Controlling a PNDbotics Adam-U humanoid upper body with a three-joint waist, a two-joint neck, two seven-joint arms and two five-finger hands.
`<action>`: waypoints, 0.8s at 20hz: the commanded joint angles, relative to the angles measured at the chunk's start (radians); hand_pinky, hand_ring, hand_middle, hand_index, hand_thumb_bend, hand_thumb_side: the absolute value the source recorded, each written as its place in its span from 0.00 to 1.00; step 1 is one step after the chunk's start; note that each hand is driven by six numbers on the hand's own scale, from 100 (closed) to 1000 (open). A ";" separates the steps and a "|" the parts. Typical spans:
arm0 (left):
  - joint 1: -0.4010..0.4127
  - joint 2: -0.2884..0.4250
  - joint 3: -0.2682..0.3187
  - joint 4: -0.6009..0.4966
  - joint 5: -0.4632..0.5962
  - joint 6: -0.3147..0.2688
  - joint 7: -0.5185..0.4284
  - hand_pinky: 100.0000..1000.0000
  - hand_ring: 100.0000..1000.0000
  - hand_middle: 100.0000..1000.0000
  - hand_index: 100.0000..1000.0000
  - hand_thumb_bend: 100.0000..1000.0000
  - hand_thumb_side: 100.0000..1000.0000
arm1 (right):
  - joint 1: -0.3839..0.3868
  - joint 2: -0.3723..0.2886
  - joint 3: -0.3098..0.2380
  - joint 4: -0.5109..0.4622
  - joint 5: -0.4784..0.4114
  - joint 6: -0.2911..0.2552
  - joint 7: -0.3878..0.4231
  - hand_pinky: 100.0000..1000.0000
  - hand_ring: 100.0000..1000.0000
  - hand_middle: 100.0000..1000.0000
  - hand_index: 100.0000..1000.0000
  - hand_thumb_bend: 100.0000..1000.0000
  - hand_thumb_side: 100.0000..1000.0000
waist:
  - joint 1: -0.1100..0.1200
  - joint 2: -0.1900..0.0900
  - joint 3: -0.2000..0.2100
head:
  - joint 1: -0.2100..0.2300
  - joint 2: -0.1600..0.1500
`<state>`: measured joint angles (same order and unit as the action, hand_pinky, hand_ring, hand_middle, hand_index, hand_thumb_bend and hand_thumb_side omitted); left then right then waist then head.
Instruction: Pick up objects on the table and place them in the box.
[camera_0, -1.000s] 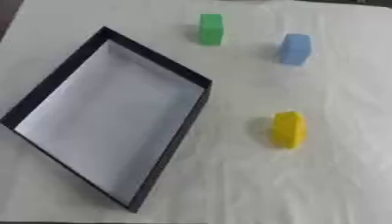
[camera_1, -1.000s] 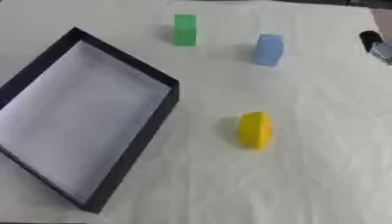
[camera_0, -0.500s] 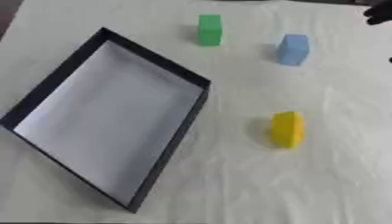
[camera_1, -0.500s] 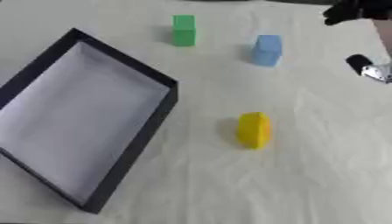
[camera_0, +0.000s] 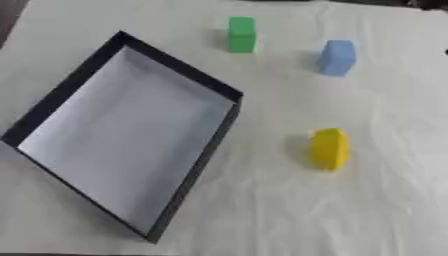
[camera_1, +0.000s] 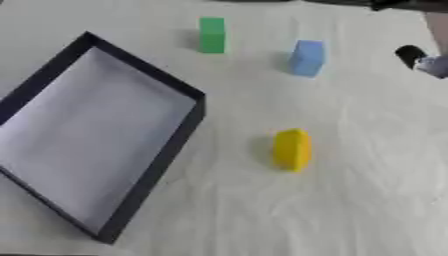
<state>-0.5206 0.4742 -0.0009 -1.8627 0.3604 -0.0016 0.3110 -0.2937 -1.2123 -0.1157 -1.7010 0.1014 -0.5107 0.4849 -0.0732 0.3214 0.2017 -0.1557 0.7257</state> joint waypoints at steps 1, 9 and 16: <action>-0.021 0.013 0.003 -0.019 0.001 0.003 0.001 0.84 0.76 0.82 0.84 0.21 0.64 | -0.026 -0.016 -0.001 0.026 -0.044 0.029 -0.027 0.95 0.97 0.92 0.93 0.00 0.22 | -0.011 -0.033 0.007 | -0.013 -0.010; -0.045 0.001 0.003 -0.041 -0.009 -0.012 0.012 0.84 0.76 0.82 0.84 0.23 0.60 | -0.133 0.035 0.049 0.146 -0.033 0.145 -0.036 0.96 0.97 0.92 0.94 0.00 0.21 | -0.012 -0.032 0.042 | -0.043 -0.009; -0.069 -0.011 -0.004 -0.072 -0.031 -0.030 0.034 0.84 0.75 0.82 0.84 0.24 0.56 | -0.238 0.101 0.115 0.252 0.081 0.246 0.003 0.98 0.99 0.93 0.94 0.00 0.25 | -0.011 -0.040 0.061 | -0.063 -0.003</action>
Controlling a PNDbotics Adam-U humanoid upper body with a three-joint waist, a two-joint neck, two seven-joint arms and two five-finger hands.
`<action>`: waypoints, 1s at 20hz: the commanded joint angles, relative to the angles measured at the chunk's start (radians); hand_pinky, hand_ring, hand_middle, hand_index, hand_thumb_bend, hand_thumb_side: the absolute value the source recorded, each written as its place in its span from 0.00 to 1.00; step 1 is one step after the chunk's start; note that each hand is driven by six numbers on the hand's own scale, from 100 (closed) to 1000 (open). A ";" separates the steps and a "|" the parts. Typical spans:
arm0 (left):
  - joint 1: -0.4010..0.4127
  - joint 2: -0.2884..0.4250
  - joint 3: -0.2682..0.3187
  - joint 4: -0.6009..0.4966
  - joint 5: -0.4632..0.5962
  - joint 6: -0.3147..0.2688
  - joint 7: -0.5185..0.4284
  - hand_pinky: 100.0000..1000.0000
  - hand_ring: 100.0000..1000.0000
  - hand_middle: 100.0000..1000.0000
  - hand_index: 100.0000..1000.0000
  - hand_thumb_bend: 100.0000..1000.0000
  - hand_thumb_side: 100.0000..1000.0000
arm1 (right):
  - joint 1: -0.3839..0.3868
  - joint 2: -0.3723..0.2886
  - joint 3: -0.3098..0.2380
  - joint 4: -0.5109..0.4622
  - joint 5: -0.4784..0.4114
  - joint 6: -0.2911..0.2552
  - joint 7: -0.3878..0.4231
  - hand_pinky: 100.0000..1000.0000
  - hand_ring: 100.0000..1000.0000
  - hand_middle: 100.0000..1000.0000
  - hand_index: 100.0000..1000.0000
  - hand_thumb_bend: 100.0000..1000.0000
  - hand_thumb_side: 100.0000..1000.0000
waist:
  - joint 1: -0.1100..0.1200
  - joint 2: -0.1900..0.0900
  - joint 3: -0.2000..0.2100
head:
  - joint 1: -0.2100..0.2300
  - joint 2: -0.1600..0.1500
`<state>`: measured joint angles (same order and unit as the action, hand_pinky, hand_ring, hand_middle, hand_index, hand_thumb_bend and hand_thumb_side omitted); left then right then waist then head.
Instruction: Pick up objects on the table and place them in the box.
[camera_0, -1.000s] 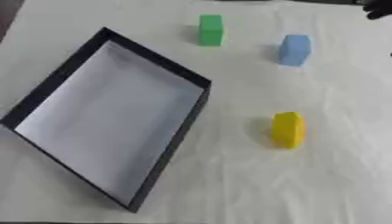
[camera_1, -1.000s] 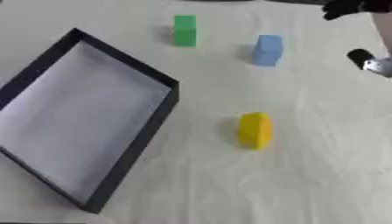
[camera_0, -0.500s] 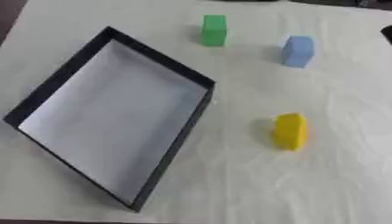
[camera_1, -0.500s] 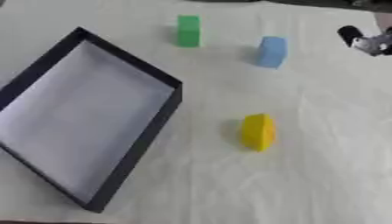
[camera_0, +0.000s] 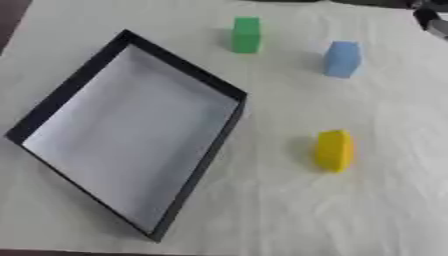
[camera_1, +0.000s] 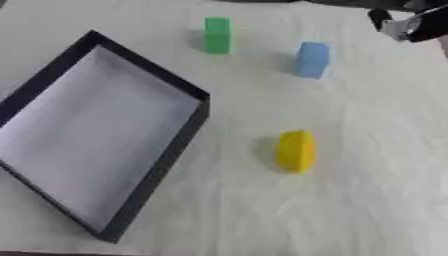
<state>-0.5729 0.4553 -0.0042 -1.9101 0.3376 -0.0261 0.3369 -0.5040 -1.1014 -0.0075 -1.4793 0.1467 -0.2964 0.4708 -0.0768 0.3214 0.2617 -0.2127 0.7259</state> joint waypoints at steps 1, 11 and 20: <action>-0.017 0.007 -0.002 -0.027 -0.010 -0.005 0.010 0.84 0.75 0.82 0.84 0.24 0.56 | -0.040 0.001 0.016 0.044 0.053 0.047 0.032 0.98 0.99 0.93 0.94 0.00 0.26 | -0.007 -0.042 0.001 | -0.006 -0.001; -0.014 0.008 -0.006 -0.033 -0.018 -0.008 0.019 0.84 0.75 0.82 0.84 0.25 0.55 | -0.096 0.062 0.062 0.080 0.116 0.181 0.089 1.00 1.00 0.94 0.95 0.00 0.24 | -0.008 -0.061 -0.011 | 0.011 0.021; -0.008 0.004 -0.009 -0.025 -0.017 -0.005 0.016 0.84 0.75 0.82 0.84 0.25 0.55 | -0.137 0.120 0.087 0.122 0.078 0.301 0.130 1.00 1.00 0.95 0.95 0.00 0.27 | -0.006 -0.072 -0.022 | 0.019 0.031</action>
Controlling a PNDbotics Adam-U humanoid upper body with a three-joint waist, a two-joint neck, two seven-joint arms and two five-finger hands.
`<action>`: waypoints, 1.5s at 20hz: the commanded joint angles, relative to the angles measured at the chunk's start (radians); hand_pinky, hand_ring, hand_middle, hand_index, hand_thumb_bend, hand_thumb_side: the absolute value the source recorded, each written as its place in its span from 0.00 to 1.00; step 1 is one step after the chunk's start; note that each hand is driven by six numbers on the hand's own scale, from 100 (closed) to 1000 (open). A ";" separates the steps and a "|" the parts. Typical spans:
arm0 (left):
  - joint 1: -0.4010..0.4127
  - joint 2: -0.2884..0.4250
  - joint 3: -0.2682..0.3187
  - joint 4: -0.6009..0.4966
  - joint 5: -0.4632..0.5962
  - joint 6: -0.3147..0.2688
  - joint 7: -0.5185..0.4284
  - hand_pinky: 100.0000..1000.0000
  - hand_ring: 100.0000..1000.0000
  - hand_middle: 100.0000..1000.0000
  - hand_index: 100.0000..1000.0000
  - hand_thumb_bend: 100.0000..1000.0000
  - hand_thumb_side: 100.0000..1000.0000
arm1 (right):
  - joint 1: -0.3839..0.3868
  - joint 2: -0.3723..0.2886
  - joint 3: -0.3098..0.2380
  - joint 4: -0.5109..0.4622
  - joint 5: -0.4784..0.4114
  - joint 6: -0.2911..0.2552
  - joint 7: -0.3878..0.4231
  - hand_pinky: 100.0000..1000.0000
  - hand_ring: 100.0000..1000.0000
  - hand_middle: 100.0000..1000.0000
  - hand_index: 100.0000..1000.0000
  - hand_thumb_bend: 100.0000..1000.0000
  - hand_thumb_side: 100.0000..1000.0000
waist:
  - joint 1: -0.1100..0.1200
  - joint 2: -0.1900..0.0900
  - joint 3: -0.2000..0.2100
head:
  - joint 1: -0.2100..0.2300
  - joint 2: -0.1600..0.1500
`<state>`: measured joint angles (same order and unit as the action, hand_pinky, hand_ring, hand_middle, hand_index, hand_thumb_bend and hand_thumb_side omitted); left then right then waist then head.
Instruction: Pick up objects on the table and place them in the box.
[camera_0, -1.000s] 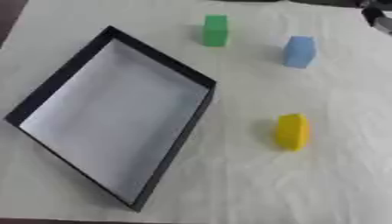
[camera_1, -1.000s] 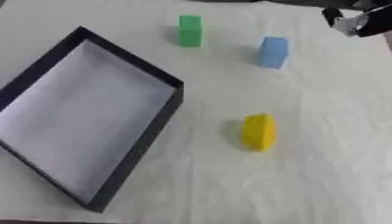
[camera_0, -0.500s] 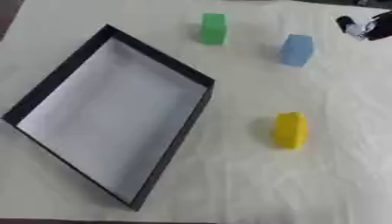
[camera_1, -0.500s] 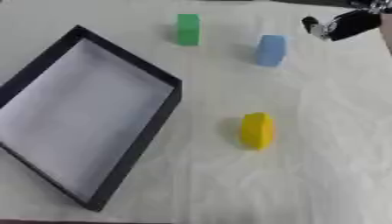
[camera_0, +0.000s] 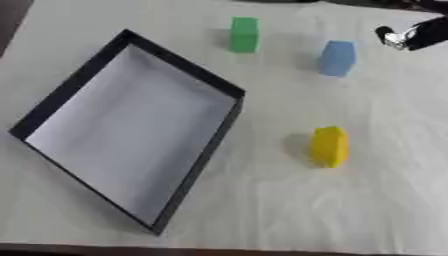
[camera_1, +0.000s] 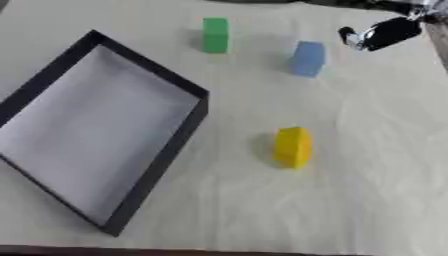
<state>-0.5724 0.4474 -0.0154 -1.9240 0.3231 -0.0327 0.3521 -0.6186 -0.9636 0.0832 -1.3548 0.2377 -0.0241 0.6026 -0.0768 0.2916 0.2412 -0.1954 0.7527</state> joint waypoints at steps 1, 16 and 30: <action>-0.008 0.011 0.002 -0.011 -0.002 0.001 0.000 0.84 0.75 0.82 0.84 0.25 0.55 | -0.027 -0.012 -0.002 -0.005 -0.012 0.042 -0.008 1.00 1.00 0.95 0.95 0.00 0.25 | -0.006 -0.043 -0.002 | 0.001 0.005; -0.013 0.006 0.002 -0.015 0.001 0.002 -0.001 0.84 0.75 0.82 0.84 0.25 0.55 | -0.041 0.022 0.025 -0.081 -0.028 0.114 0.001 1.00 1.00 0.96 0.96 0.00 0.24 | -0.008 -0.040 0.006 | -0.009 0.015; -0.031 0.005 0.002 -0.031 -0.001 -0.002 0.000 0.84 0.75 0.82 0.84 0.25 0.55 | -0.033 0.032 0.030 -0.121 -0.023 -0.001 0.016 1.00 1.00 0.96 0.96 0.00 0.39 | -0.009 -0.012 0.027 | -0.028 0.012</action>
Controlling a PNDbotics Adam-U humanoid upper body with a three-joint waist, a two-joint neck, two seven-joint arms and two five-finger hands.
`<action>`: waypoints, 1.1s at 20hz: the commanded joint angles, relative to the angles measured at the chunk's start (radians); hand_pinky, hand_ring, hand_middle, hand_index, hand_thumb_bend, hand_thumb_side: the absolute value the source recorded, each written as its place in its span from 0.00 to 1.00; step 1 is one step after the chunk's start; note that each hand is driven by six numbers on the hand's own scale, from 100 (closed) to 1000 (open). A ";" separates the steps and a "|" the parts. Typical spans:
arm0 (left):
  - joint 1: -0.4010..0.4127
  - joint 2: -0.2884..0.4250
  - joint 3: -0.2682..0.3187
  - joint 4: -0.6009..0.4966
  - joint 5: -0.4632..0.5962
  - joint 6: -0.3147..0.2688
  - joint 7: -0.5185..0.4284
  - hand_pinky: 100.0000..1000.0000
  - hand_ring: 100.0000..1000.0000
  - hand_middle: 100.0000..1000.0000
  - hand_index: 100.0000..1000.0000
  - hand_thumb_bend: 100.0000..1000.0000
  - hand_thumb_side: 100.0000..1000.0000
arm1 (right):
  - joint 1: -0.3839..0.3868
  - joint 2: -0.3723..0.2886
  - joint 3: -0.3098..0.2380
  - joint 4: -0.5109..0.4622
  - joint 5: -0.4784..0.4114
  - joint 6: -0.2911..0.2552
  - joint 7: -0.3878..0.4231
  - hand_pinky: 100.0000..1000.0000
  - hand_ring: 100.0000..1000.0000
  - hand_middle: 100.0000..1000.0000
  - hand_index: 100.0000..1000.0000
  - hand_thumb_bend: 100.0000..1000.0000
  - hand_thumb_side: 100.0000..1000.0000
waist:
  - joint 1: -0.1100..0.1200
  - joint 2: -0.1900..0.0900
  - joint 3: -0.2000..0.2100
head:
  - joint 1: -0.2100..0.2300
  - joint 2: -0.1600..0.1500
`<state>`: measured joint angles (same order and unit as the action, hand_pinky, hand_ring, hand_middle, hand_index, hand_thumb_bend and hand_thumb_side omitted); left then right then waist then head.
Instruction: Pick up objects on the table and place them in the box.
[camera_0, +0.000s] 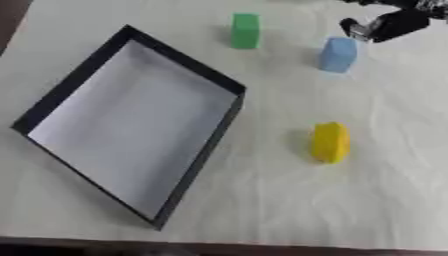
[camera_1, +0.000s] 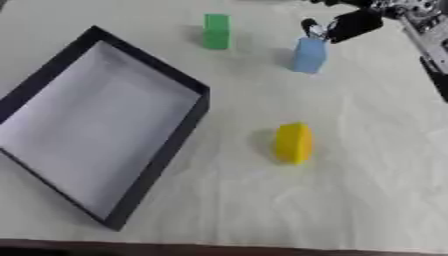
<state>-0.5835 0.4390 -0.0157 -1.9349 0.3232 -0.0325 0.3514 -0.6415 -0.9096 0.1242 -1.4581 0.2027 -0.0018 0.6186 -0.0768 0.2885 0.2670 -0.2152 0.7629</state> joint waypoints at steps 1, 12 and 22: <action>-0.021 0.014 0.002 -0.020 -0.001 -0.002 0.000 0.84 0.75 0.82 0.84 0.25 0.55 | -0.008 -0.022 -0.012 -0.015 0.020 -0.035 -0.001 1.00 1.00 0.96 0.96 0.00 0.39 | -0.009 -0.006 0.003 | -0.011 0.000; -0.028 0.019 0.001 -0.020 0.000 -0.001 -0.002 0.84 0.75 0.82 0.84 0.24 0.56 | 0.013 -0.027 -0.022 0.015 0.069 -0.142 0.025 1.00 1.00 0.95 0.96 0.05 0.44 | -0.008 0.019 0.019 | -0.023 -0.029; -0.025 0.021 0.000 -0.017 0.002 0.000 -0.003 0.84 0.74 0.81 0.84 0.24 0.57 | 0.026 -0.036 -0.036 0.029 0.096 -0.161 0.017 1.00 1.00 0.95 0.96 0.07 0.47 | -0.007 0.034 0.028 | -0.033 -0.048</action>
<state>-0.5913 0.4391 -0.0166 -1.9370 0.3233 -0.0316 0.3505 -0.6063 -0.9090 0.1075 -1.4273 0.2911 -0.1597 0.6421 -0.0768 0.3282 0.2955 -0.2427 0.7294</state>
